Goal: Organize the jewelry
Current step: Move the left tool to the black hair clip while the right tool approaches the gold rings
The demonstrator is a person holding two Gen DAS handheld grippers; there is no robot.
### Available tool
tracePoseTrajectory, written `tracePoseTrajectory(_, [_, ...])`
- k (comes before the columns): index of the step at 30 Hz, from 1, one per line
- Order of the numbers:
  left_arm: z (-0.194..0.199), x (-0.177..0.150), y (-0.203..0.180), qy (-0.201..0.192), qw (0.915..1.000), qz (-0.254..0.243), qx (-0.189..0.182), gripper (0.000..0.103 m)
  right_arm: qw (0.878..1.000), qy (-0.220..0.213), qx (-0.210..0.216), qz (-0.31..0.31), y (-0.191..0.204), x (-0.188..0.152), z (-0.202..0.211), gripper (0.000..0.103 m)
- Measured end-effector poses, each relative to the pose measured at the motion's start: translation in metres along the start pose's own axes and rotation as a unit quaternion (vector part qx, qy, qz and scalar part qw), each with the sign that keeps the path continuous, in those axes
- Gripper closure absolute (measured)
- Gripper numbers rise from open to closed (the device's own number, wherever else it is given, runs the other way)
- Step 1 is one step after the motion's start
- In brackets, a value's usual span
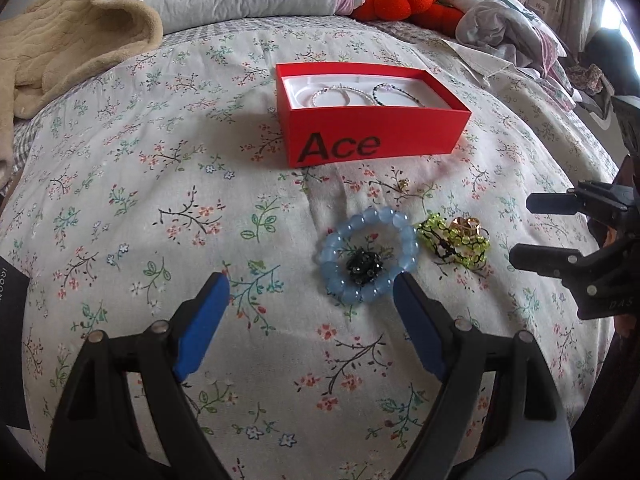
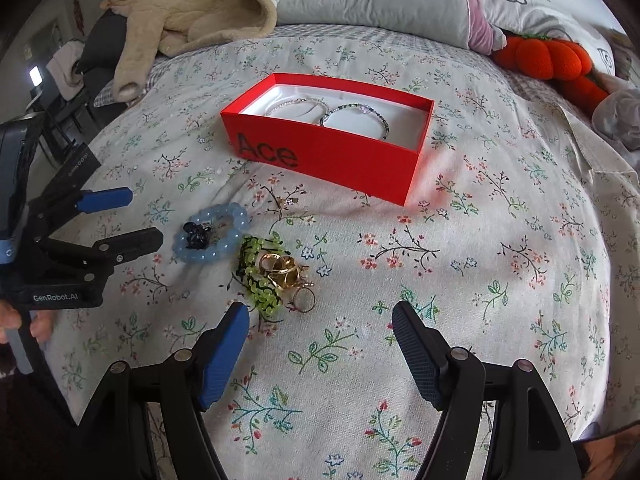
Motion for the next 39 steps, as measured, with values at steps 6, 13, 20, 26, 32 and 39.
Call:
tracePoseTrajectory(6, [-0.012,-0.004,-0.018,0.023,0.9986,-0.02,-0.043,0.052,1.0,0.006,0.005,-0.005,-0.001,-0.003,-0.002,0.028])
tracePoseTrajectory(13, [-0.023,0.003,-0.023,0.028,0.9979,-0.005,-0.057,0.066,1.0,0.005,0.006,-0.009,-0.002,-0.003,-0.001,0.028])
tracePoseTrajectory(20, [-0.03,0.007,-0.022,0.031,0.9978,0.005,-0.059,0.071,1.0,0.004,0.007,-0.01,-0.002,-0.004,0.0,0.028])
tracePoseTrajectory(26, [-0.036,0.008,-0.019,0.039,0.9971,0.021,-0.062,0.072,1.0,0.008,0.009,-0.015,-0.002,-0.004,-0.002,0.028])
tracePoseTrajectory(32, [-0.034,0.009,-0.015,0.038,0.9965,0.04,-0.063,0.079,1.0,0.011,0.017,-0.017,0.003,-0.003,-0.004,0.028])
tracePoseTrajectory(39, [-0.017,0.016,-0.02,0.017,0.997,0.032,-0.068,0.079,0.999,0.008,0.018,-0.032,-0.003,0.007,-0.006,0.028])
Point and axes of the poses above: each gripper's, at about its wrist camera, not at the fingertips, and z roughly against the way its jaws point, y to its left, x to its top, the point moved 8 cm from there along -z, roughly the way its jaws point, and after that the axes turned 10 degrees about -x, right-handed, at the moved point
